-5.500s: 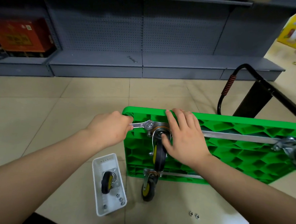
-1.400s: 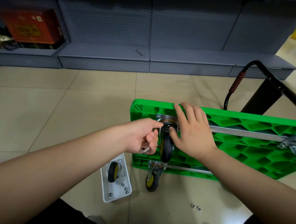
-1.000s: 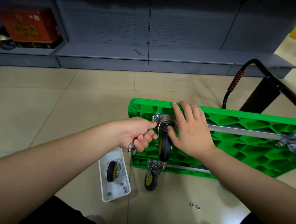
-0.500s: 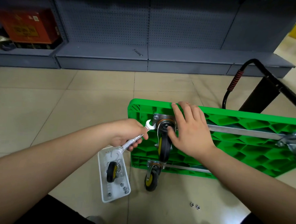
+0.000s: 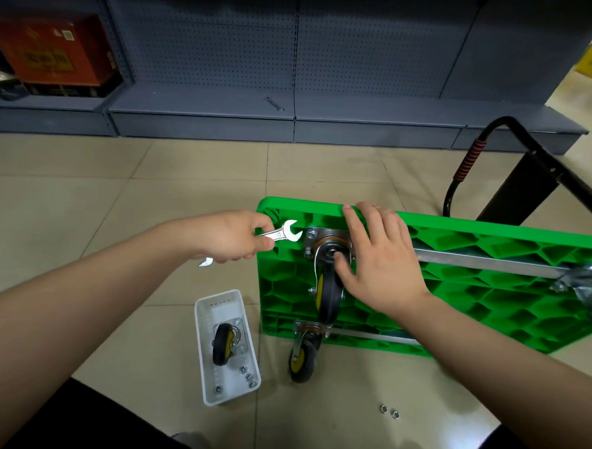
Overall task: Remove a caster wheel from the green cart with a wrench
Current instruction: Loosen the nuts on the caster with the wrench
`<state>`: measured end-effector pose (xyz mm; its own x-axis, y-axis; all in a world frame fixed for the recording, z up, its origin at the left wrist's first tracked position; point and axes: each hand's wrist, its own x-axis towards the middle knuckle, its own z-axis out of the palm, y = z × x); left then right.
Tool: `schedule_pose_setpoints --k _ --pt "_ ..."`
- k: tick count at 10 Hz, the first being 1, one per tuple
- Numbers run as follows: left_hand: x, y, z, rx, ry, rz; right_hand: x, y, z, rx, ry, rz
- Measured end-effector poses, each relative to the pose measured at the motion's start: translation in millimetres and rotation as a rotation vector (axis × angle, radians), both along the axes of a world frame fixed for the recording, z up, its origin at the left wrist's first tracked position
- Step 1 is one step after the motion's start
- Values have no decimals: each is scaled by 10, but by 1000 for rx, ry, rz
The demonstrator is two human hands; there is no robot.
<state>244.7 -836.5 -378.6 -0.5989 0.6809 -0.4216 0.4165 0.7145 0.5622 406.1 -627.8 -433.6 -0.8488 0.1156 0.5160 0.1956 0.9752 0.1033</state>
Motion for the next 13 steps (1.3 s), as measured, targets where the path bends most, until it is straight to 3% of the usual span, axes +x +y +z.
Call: schedule_pose_setpoints --k 1,3,6,13 --pt "15 16 7 -45 125 -56 -5 -2 -4 -3 2 -1" --pt "-22 -14 55 -19 149 -146 -1 4 -9 1 2 -2" --pt "22 16 9 -66 656 -242 -2 2 -14 -5 11 0" --pt "216 244 234 -280 1114 -223 -3 5 -15 -26 10 1"
